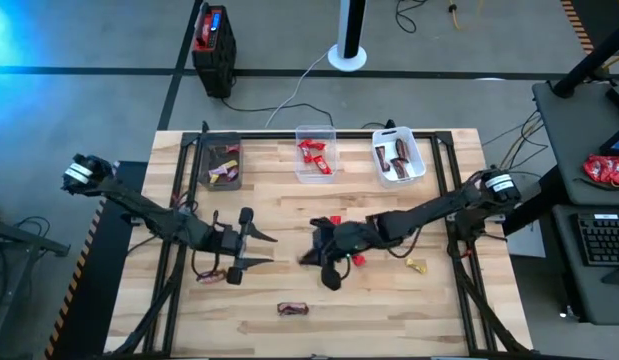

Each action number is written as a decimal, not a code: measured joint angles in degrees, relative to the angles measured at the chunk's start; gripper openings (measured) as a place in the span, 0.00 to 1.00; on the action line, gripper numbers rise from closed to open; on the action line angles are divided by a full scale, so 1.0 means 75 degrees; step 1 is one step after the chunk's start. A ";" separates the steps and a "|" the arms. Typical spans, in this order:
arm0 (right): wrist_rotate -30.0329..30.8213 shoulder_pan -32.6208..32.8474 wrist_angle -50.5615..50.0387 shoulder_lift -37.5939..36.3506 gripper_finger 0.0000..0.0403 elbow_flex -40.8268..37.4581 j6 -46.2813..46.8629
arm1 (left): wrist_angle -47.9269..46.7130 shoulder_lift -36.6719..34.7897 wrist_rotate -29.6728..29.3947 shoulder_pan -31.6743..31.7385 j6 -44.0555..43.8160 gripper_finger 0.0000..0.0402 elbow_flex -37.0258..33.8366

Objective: Sort candy by brand, put in halloween buckets
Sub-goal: Put the yellow candy into the black bin

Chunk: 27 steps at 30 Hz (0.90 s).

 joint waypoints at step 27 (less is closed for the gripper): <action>-0.0488 -0.0560 0.1650 0.0478 0.03 0.0000 -0.1877 | 0.0992 0.1420 -0.0799 0.0367 0.0775 0.43 0.0380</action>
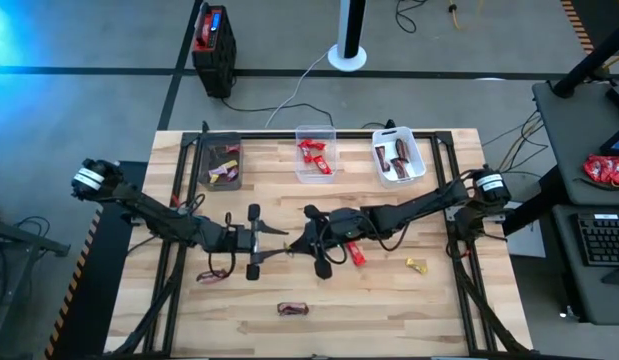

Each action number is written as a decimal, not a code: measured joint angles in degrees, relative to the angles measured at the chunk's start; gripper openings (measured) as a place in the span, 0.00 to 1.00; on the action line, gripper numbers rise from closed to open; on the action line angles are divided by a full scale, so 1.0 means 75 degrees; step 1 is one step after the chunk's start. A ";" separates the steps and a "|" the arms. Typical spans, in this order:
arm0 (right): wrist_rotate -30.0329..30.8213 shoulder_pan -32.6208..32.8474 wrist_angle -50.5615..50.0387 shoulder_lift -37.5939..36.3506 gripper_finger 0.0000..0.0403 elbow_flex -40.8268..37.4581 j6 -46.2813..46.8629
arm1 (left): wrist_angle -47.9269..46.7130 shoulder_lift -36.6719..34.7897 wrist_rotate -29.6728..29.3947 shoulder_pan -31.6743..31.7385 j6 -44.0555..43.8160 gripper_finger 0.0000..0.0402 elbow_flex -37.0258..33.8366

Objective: Sort candy by brand, put in halloween buckets
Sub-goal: Put the yellow candy into the black bin

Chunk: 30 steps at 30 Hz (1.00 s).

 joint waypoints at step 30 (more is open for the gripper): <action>0.0121 -0.0088 -0.0068 -0.0064 0.21 0.0027 0.0540 | -0.0175 -0.0108 -0.0005 0.0080 0.0203 0.00 -0.0041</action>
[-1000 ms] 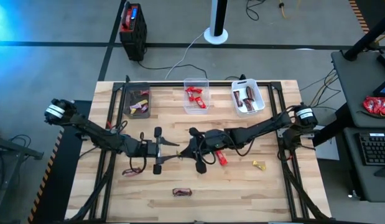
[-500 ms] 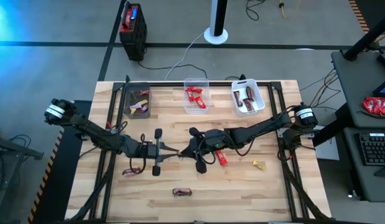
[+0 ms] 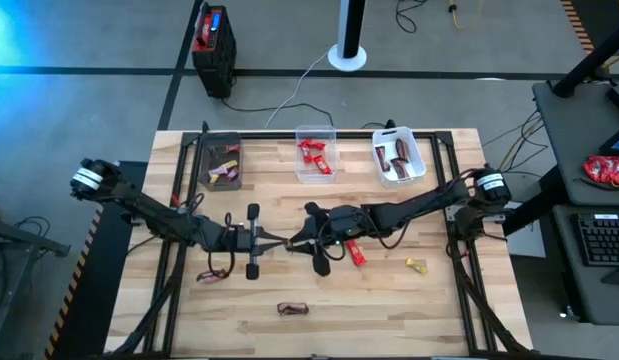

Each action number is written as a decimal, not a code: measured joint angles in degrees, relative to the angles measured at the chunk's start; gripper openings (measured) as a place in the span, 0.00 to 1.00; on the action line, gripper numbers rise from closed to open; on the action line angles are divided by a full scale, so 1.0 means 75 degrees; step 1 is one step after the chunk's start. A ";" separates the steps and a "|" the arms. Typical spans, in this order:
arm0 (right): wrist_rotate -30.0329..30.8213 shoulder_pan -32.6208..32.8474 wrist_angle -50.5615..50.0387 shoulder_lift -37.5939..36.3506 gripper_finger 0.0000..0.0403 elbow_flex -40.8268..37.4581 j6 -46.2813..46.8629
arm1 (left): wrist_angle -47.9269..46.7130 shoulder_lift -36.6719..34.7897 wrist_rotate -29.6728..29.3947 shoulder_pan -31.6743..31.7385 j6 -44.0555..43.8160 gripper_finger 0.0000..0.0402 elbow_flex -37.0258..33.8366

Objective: Sort candy by brand, put in halloween buckets
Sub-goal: Put the yellow candy into the black bin

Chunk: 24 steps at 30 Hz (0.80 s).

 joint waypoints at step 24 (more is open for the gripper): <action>0.3139 -0.0357 -0.2903 -0.0917 0.47 0.0408 0.0159 | -0.7161 -0.2916 -0.4077 0.4253 -0.2513 0.00 -0.0003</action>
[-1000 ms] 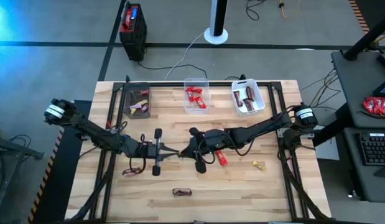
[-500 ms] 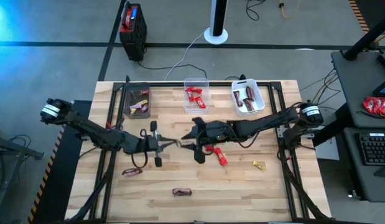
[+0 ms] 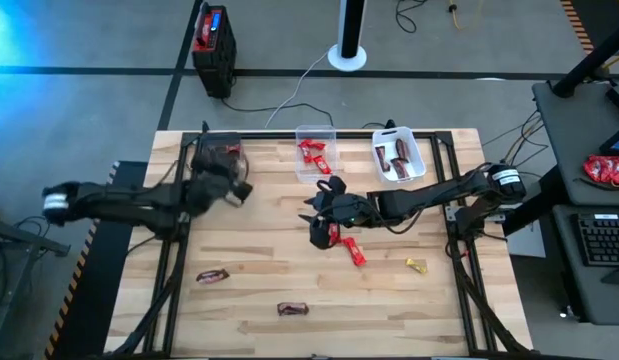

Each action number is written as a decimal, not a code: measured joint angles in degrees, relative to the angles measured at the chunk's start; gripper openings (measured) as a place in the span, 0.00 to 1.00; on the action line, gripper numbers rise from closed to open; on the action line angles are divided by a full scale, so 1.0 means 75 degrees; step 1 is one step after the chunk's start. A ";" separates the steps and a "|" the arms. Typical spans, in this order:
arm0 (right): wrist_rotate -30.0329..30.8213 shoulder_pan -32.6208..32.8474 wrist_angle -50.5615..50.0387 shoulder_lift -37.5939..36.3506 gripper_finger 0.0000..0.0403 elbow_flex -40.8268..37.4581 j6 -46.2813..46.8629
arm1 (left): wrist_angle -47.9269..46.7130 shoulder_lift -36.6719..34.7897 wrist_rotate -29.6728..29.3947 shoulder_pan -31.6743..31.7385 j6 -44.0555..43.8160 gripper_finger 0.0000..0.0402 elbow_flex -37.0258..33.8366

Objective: Sort candy by brand, put in halloween buckets
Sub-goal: Put the yellow candy into the black bin, then put the red chocolate bar into the transparent bin

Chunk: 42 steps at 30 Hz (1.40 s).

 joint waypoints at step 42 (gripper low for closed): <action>-0.0023 -0.0023 -0.0163 0.0000 0.47 -0.0402 0.0987 | -0.3911 0.0308 0.1747 0.2538 -0.1528 0.23 0.1287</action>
